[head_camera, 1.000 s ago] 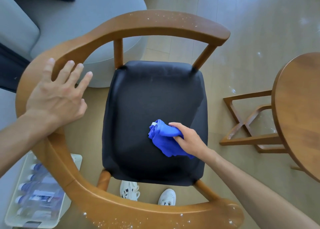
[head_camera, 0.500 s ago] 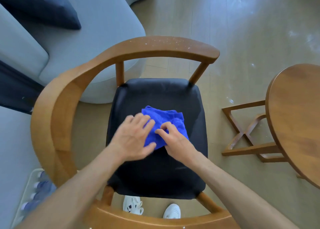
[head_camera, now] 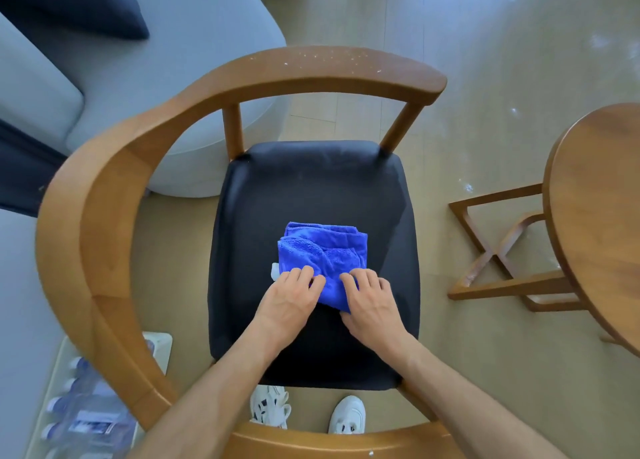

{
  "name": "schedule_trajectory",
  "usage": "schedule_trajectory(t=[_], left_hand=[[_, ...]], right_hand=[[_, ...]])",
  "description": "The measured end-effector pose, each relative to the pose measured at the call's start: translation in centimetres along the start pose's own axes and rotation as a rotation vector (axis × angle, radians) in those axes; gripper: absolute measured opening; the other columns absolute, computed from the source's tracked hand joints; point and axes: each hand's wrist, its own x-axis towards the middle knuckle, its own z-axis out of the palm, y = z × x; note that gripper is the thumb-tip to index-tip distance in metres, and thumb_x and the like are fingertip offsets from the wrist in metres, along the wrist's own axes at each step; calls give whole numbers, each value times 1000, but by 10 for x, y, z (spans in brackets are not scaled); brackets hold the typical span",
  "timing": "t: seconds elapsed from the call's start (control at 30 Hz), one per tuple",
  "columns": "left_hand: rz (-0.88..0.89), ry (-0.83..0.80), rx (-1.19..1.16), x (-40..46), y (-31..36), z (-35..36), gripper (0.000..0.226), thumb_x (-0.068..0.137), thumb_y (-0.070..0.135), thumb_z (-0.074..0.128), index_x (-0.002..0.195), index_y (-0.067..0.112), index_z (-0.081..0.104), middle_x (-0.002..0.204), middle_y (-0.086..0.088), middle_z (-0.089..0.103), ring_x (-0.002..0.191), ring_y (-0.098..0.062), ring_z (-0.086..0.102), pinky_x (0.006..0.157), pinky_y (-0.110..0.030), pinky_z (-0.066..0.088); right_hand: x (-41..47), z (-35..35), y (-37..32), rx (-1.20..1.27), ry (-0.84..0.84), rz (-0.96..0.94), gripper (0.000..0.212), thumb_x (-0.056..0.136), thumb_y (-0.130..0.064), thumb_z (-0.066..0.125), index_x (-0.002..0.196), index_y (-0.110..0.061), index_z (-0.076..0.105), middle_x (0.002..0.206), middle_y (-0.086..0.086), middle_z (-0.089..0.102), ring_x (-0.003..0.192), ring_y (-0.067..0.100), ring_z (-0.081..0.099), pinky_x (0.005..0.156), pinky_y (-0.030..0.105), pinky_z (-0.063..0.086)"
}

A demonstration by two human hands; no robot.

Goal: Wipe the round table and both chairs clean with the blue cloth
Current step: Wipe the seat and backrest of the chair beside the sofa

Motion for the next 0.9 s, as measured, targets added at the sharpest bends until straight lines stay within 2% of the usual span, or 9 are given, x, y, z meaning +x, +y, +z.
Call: schedule_trajectory(t=[0.13, 0.23, 0.3, 0.47, 0.53, 0.63, 0.73, 0.8, 0.9], left_hand=[[2, -143, -114, -11, -4, -3, 35, 48, 3, 80, 79, 13, 66, 68, 0, 58, 57, -17, 54, 52, -26, 48], [-59, -445, -305, -17, -19, -5, 18, 86, 13, 50, 104, 16, 50, 93, 1, 56, 87, -22, 55, 75, -27, 43], [-139, -565, -459, -12, -28, -10, 10, 87, 16, 42, 97, 18, 45, 93, 0, 56, 87, -25, 55, 74, -33, 43], [-360, -324, -399, 27, -46, -8, 23, 93, 15, 40, 114, 17, 50, 108, -4, 55, 98, -24, 53, 83, -35, 44], [-427, -205, -310, 40, -50, 0, 33, 97, 21, 40, 130, 16, 45, 120, -5, 51, 108, -24, 49, 92, -37, 42], [-501, -107, -278, 40, -54, 8, 39, 98, 21, 42, 136, 14, 41, 128, -6, 47, 113, -25, 47, 92, -37, 40], [-571, -127, -271, 28, -64, 13, 39, 96, 13, 40, 135, 13, 41, 131, -5, 46, 115, -25, 45, 91, -36, 38], [-634, -182, -284, 18, -73, 18, 42, 96, 11, 39, 137, 13, 40, 135, -5, 44, 120, -26, 43, 94, -36, 38], [-665, -229, -268, 5, -86, 24, 45, 96, 13, 39, 141, 12, 38, 146, -4, 36, 131, -25, 35, 102, -37, 35]], right_hand=[[-1, -1, 4, 42, -22, -107, 19, 67, -2, 65, 83, -11, 60, 73, 3, 54, 65, 23, 52, 70, 31, 50], [8, -14, 14, 245, -393, -153, 16, 81, -13, 51, 96, -10, 55, 88, 5, 55, 81, 26, 53, 72, 33, 43], [18, -23, 23, 374, -570, -84, 22, 83, -18, 50, 104, -14, 56, 94, 1, 59, 86, 23, 54, 73, 32, 43], [50, -31, 26, 366, -207, 161, 38, 94, -25, 49, 132, -21, 46, 118, 0, 60, 104, 21, 57, 87, 33, 44], [55, -28, 20, 85, -13, 132, 39, 94, -24, 51, 133, -17, 48, 127, 3, 54, 109, 26, 52, 87, 36, 41], [56, -24, 12, 102, 242, -85, 36, 80, -12, 63, 116, -13, 63, 121, 10, 59, 107, 33, 56, 80, 44, 48], [55, -11, 6, 57, -16, -367, 54, 81, -27, 66, 133, -27, 52, 147, 12, 40, 133, 39, 37, 105, 57, 33], [55, 2, 4, -61, -258, -327, 71, 85, -42, 61, 147, -39, 26, 159, 10, 15, 140, 36, 22, 110, 56, 21], [60, 12, -4, -179, -194, -218, 69, 83, -48, 60, 144, -42, 30, 142, 12, 40, 113, 34, 47, 89, 45, 41]])
